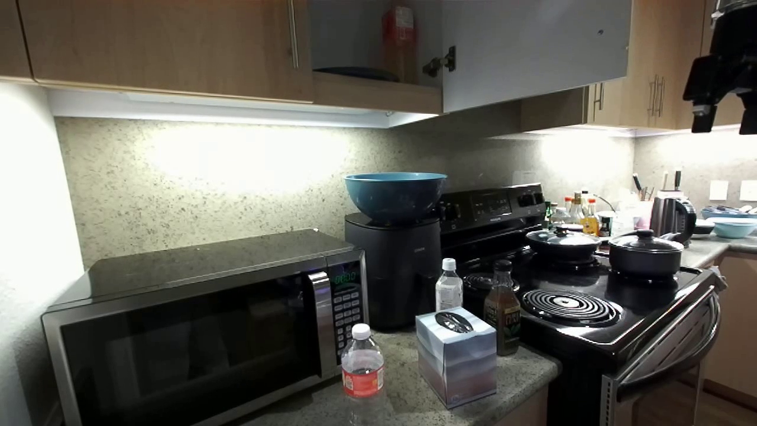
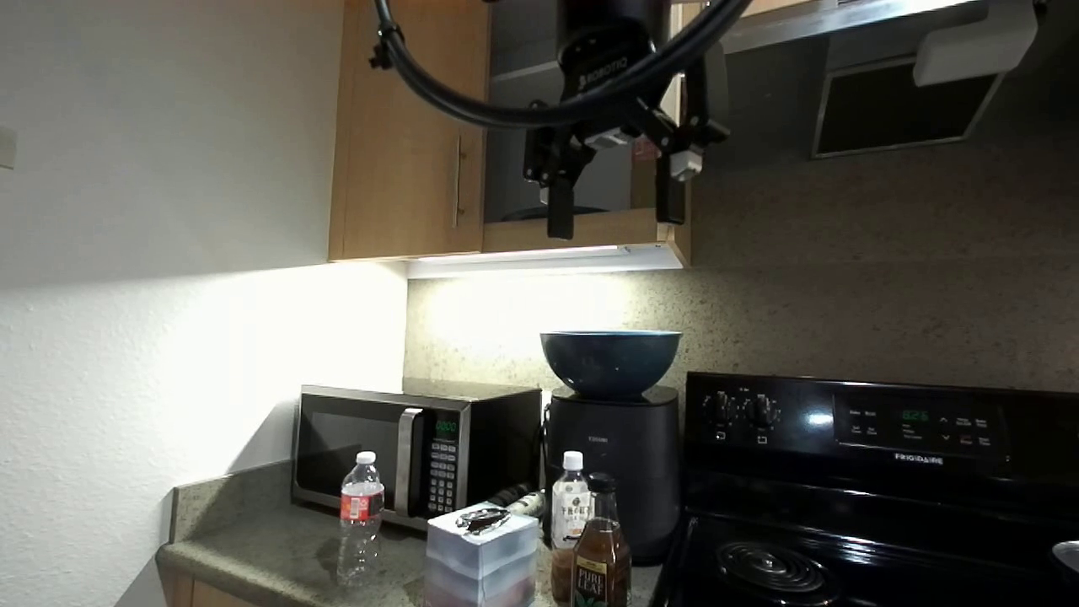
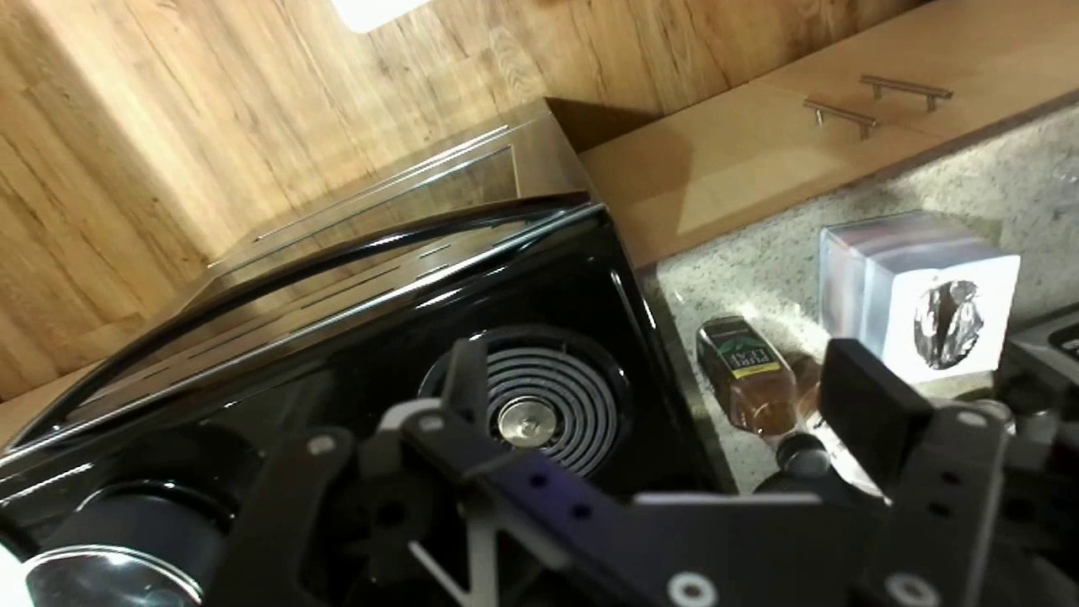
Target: Close the drawer
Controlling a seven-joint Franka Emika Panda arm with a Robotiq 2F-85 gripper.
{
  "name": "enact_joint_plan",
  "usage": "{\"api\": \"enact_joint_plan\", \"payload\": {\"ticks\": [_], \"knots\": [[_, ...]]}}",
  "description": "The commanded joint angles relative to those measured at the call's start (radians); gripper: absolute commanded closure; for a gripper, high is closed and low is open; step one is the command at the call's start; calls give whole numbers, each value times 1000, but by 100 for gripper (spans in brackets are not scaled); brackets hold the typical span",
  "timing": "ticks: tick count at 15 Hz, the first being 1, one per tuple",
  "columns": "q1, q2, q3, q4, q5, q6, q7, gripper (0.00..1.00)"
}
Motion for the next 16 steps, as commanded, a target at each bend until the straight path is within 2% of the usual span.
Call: {"api": "enact_joint_plan", "payload": {"ticks": [1, 6, 12, 16], "knots": [[-3, 3, -2, 5, -1, 4, 6, 0], [-2, 13, -9, 12, 7, 24, 21, 0], [-26, 104, -48, 123, 7, 156, 82, 0], [-14, 171, -98, 225, 64, 205, 55, 0]]}}
